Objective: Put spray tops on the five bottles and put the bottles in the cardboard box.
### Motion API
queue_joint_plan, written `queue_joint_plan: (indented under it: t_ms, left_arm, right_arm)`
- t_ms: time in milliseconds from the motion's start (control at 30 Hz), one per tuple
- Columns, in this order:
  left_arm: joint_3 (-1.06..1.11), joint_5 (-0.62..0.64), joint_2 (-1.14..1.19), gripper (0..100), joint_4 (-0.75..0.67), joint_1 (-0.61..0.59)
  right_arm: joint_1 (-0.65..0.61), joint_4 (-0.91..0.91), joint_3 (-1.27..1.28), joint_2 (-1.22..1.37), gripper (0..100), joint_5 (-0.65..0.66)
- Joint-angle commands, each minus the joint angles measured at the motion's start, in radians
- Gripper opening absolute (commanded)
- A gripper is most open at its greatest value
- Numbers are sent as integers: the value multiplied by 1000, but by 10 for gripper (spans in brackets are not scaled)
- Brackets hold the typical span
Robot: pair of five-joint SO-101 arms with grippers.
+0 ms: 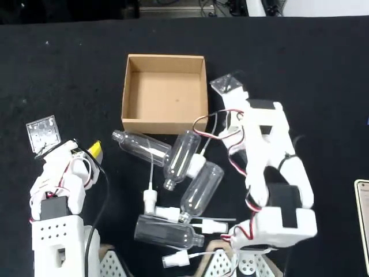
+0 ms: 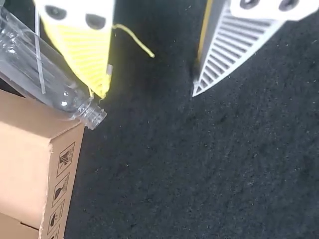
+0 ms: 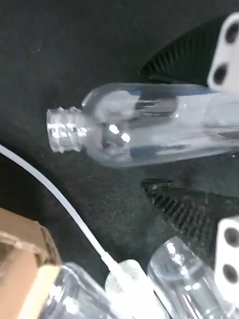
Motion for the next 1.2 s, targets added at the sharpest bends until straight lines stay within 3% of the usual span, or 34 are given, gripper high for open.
queue_joint_plan:
  t_ms: [0,133,300,467,567,700,867,967,1067,1167]
  left_arm:
    - [-24,0,-20,243,-20,5]
    - [-24,0,-20,243,-20,5]
    - [-24,0,-20,243,-20,5]
    - [-24,-3,-20,243,-18,5]
    - [-28,-43,-20,243,-12,4]
    - [-48,-54,-20,243,-8,-19]
    - [-153,-48,-11,243,52,-211]
    - [-182,-48,-11,243,78,-271]
    - [-160,-48,-11,243,75,-268]
    - [-150,-49,-11,243,74,-231]
  right_arm:
    - [21,-32,-59,33,291,25]
    - [28,-32,-64,81,264,25]
    - [48,-32,-65,1,87,25]
    - [41,54,-64,-243,75,-3]
    - [-5,117,-73,-432,75,-133]
    - [-221,193,-84,-636,75,-301]
    - [-559,216,-134,-696,75,-373]
    - [-661,186,-142,-665,75,-397]
    - [-624,198,-140,-653,75,-393]
    - [-439,261,-140,-654,75,-391]
